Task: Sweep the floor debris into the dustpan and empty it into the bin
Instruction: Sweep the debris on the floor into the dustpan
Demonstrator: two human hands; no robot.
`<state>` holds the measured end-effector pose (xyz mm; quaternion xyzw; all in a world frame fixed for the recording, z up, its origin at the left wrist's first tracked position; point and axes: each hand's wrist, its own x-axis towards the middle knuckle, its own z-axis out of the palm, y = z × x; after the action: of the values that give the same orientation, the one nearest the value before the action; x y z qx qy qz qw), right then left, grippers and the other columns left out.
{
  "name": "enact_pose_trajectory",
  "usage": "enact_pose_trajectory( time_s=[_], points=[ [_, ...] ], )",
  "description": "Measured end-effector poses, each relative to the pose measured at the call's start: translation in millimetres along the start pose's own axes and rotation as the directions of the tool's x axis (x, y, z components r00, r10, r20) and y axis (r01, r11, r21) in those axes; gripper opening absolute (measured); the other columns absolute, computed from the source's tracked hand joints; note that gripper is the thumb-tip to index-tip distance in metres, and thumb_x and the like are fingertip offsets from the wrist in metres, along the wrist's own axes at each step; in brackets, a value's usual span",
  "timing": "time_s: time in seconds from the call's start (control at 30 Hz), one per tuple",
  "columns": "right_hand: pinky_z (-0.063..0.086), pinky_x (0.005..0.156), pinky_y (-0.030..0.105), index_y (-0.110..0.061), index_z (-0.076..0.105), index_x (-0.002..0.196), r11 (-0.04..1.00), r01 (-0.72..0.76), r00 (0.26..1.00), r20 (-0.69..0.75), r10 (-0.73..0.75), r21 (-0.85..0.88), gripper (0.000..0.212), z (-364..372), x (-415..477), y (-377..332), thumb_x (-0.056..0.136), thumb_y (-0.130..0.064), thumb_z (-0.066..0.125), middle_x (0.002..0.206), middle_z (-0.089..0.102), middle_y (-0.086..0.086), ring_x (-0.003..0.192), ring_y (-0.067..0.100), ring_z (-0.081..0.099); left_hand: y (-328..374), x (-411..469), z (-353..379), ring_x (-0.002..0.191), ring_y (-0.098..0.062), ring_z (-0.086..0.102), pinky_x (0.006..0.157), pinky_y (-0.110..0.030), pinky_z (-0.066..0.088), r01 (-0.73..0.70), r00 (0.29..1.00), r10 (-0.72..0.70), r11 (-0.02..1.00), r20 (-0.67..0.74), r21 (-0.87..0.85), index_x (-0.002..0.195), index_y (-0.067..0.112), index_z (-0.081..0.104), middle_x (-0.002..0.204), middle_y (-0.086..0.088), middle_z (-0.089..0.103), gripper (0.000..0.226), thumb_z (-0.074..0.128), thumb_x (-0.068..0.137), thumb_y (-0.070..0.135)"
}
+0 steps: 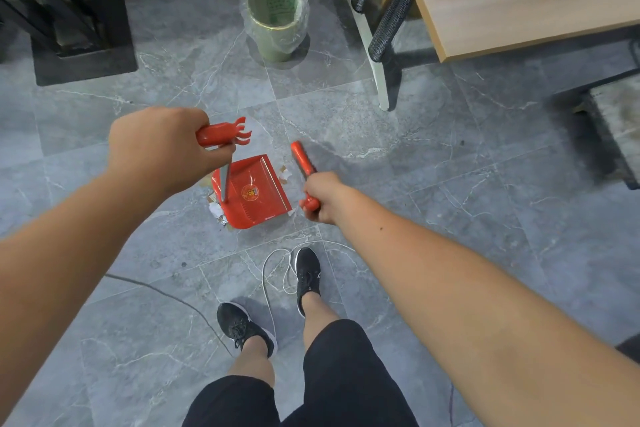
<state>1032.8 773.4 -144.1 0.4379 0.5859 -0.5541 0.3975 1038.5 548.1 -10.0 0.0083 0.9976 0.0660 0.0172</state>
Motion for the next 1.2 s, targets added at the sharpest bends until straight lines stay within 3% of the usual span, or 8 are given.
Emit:
enact_pose_trajectory(
  time_s=[0.13,0.27,0.6,0.7,0.87,0.97,1.07,1.2],
  points=[
    [0.033,0.031,0.015,-0.014,0.049,0.118,1.000,0.012,1.000,0.012,-0.012,-0.012,0.036,25,-15,20,0.094,0.002,0.027,0.077,0.049,0.011,0.038,0.011,0.042,-20,-23,-8,0.049,-0.026,0.046,0.051,-0.025,0.029,0.041,0.999,-0.041,0.999,-0.006,-0.001,0.058,0.018,0.052,0.051,-0.001,0.051,0.049,0.073,0.079,0.056],
    [0.033,0.031,0.013,-0.014,0.051,0.108,0.999,0.033,0.999,0.013,-0.033,-0.014,0.031,58,-30,45,0.094,0.003,0.029,0.078,0.051,0.012,0.032,0.011,0.041,-46,-46,-19,0.050,-0.026,0.046,0.051,-0.026,0.030,0.089,0.996,-0.089,0.996,-0.017,-0.010,0.061,0.018,0.054,0.053,0.000,0.051,0.048,0.071,0.081,0.058],
    [0.031,0.031,0.012,-0.011,0.059,0.117,0.999,0.017,0.995,0.097,-0.021,0.046,0.033,129,-55,84,0.094,0.001,0.039,0.068,0.050,0.008,0.042,0.011,0.043,-121,-105,-41,0.050,-0.025,0.048,0.051,-0.027,0.034,0.179,0.984,-0.179,0.984,-0.012,0.016,0.062,0.018,0.053,0.054,-0.001,0.051,0.048,0.071,0.080,0.059],
    [0.031,0.031,0.013,-0.007,0.055,0.103,0.997,0.007,0.993,0.119,-0.017,0.082,0.022,138,-60,90,0.092,0.004,0.040,0.062,0.050,0.008,0.047,0.011,0.042,-143,-123,-44,0.052,-0.027,0.049,0.051,-0.028,0.035,0.211,0.978,-0.211,0.977,-0.003,0.014,0.061,0.018,0.054,0.055,-0.002,0.052,0.047,0.072,0.080,0.057],
    [0.030,0.034,0.011,-0.006,0.047,0.087,0.992,0.012,0.992,0.126,-0.028,0.129,0.016,136,-75,93,0.093,0.007,0.038,0.044,0.044,0.005,0.031,0.009,0.040,-170,-142,-54,0.054,-0.028,0.051,0.051,-0.026,0.033,0.220,0.975,-0.220,0.974,-0.001,0.051,0.063,0.017,0.056,0.057,-0.003,0.054,0.048,0.070,0.080,0.060],
    [0.029,0.037,0.012,-0.005,0.045,0.084,0.994,0.044,0.992,0.115,-0.055,0.098,0.016,132,-86,92,0.095,0.005,0.039,0.054,0.047,0.008,0.043,0.009,0.042,-183,-154,-60,0.054,-0.025,0.048,0.051,-0.025,0.029,0.213,0.977,-0.214,0.975,0.014,0.057,0.065,0.017,0.059,0.058,-0.003,0.053,0.045,0.070,0.081,0.058],
    [0.029,0.037,0.013,-0.003,0.046,0.090,0.994,0.038,0.992,0.112,-0.049,0.105,0.013,125,-92,92,0.095,0.004,0.036,0.048,0.050,0.007,0.046,0.009,0.041,-192,-167,-63,0.055,-0.027,0.049,0.052,-0.026,0.031,0.190,0.981,-0.192,0.981,0.031,0.049,0.066,0.016,0.061,0.057,-0.004,0.052,0.044,0.070,0.082,0.057],
    [0.032,0.035,0.012,-0.005,0.046,0.091,0.993,0.053,0.997,0.055,-0.059,0.101,0.014,116,-90,96,0.097,0.002,0.035,0.069,0.046,0.009,0.047,0.008,0.040,-197,-181,-64,0.053,-0.026,0.048,0.052,-0.025,0.030,0.184,0.982,-0.186,0.982,0.034,0.049,0.065,0.016,0.060,0.056,-0.004,0.051,0.046,0.070,0.081,0.058]
  ],
)
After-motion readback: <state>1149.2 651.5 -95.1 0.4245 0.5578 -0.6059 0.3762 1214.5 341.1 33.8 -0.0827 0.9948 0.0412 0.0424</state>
